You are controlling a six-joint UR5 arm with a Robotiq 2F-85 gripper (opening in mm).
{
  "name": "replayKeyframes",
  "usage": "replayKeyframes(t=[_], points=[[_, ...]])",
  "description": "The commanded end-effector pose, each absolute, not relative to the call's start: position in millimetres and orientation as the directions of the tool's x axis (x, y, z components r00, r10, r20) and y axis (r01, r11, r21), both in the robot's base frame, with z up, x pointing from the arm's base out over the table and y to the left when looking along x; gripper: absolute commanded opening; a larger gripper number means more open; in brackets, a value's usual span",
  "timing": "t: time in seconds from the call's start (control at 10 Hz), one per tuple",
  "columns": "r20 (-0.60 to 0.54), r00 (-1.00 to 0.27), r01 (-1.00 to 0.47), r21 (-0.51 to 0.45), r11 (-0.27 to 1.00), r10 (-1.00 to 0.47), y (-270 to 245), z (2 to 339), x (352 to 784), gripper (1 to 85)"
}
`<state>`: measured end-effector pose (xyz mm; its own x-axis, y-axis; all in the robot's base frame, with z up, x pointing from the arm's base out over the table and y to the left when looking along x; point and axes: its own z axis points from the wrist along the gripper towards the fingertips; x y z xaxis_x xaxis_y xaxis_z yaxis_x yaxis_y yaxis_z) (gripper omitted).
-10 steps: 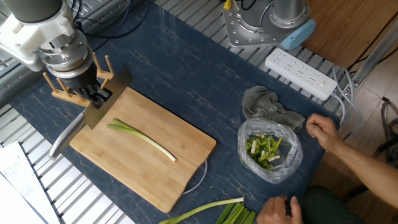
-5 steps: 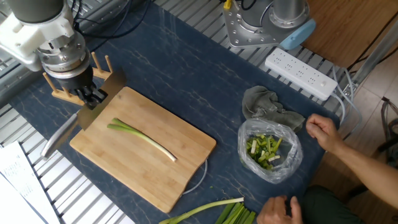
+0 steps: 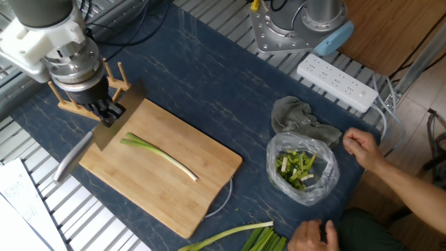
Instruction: Chop the scallions
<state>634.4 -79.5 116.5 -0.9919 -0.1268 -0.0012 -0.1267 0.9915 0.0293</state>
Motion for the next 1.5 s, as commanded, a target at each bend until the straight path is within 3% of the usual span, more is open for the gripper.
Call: replayKeyframes(t=[0.0,1.4], points=[[0.011,-0.991,-0.129,0.043,0.991,-0.130,-68,116,630,1.7],[-0.024,-0.981,-0.191,0.037,0.981,-0.191,-74,80,620,1.7]])
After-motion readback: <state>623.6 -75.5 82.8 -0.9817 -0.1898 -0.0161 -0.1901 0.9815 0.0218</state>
